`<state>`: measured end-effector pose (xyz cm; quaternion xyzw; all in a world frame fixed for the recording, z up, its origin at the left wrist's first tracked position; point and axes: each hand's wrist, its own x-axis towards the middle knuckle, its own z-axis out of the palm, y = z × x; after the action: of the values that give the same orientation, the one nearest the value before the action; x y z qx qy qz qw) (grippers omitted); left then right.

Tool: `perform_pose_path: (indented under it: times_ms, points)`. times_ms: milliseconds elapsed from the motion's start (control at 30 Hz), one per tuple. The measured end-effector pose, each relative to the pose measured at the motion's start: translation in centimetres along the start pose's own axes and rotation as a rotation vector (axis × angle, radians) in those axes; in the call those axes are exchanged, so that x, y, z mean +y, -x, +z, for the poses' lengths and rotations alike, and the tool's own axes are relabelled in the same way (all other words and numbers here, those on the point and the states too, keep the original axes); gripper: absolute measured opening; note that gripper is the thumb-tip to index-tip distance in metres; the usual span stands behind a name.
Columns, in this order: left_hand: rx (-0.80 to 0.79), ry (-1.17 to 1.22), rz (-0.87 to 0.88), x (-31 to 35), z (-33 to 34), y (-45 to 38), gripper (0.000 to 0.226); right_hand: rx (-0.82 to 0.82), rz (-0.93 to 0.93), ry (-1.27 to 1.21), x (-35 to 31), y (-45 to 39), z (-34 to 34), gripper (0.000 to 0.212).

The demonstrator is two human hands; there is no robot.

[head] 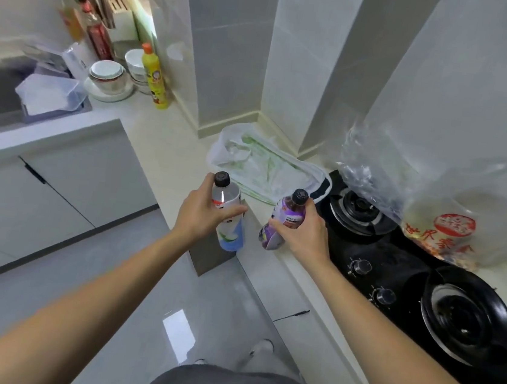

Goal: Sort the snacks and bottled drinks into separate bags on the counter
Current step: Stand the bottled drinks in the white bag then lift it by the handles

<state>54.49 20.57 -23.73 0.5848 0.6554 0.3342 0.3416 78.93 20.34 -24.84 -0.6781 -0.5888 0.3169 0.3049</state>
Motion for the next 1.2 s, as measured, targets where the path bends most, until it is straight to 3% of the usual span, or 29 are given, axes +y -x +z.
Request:
perform_pose_path:
  times_ms: [300,567,833,1200]
  points:
    - [-0.031,0.01,0.026,0.9,1.9,-13.0,0.062,0.078,0.046,0.002,0.7,-12.4,1.3,0.063]
    - [-0.042,-0.016,0.046,2.6,3.6,-23.3,0.055,0.029,-0.007,0.032,0.3,-22.5,3.0,0.069]
    - [-0.089,0.036,0.06,0.9,5.2,-30.9,0.054,0.021,-0.031,0.014,-0.6,-28.2,7.5,0.063]
    - [-0.298,0.093,0.22,-2.4,5.4,-39.5,0.055,0.173,0.007,0.013,-2.2,-32.5,12.0,0.06]
